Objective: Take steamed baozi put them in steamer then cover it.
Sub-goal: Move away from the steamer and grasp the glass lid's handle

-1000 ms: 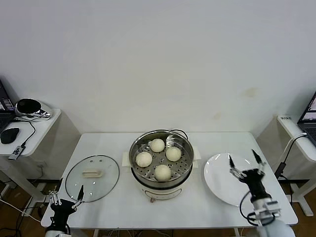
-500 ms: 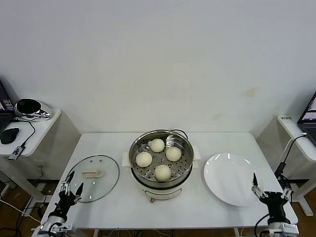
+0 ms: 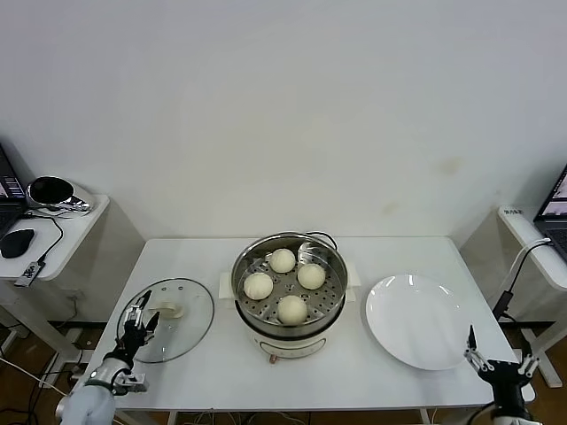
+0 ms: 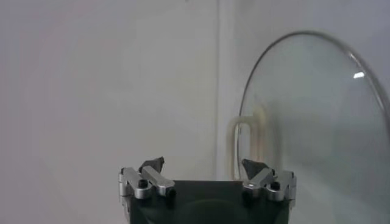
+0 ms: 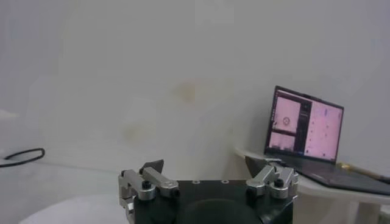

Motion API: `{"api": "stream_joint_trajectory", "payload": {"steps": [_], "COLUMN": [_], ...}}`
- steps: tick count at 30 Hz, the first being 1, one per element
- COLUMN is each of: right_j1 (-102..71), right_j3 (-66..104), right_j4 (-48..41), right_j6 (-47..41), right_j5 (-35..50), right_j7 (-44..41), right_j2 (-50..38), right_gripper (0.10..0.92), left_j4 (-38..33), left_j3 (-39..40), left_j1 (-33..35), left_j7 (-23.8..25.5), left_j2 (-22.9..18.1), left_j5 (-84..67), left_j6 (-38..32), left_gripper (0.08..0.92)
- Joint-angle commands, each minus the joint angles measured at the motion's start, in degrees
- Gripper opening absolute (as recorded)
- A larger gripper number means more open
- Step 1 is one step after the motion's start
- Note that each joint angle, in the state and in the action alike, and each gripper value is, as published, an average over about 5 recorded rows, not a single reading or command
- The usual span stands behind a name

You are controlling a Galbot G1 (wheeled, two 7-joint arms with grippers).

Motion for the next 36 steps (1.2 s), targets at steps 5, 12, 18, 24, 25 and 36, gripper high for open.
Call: {"api": "stream_joint_trajectory", "payload": {"steps": [5,12,18,24,25,36], "right_j1": [-0.6,-0.4,-0.7,-1.0,-1.0,-1.3], "right_j3": [0.8,0.6,0.6,0.0,0.0,-0.2], "right_j4": [-0.8,-1.0,-1.0,-1.1,-1.1,-1.0], "right_j6": [0.8,1.0,1.3,1.7,1.7,2.0], "right_j5": [-0.8,-0.9,-1.1,-1.6,-1.7,-2.0], "right_j7": [0.0,-0.1,-0.2,-0.2,-0.2,-0.3], "right_j2": [1.0,1.0,1.0,1.3,1.3,1.4], "right_gripper": [0.823,0.823,0.823,0.823,0.823,0.823], "left_j4": [6.8,7.4,8.9,10.4,10.5,11.0], "left_j3": [3.4,3.6,4.0,4.0,4.0,3.9], "left_j1": [-8.2,-8.7,-9.2,-9.6,-9.6,-9.3], "left_j7": [0.2,0.7,0.8,0.1,0.0,-1.7], "left_j2": [0.5,0.4,0.1,-0.4,-0.4,-0.6], "left_j5": [1.8,1.3,0.1,-0.2,-0.2,-1.4], "left_j6": [0.4,0.5,0.4,0.0,-0.1,-0.9], "left_gripper": [0.823,0.823,0.795,0.619,0.593,0.264]}}
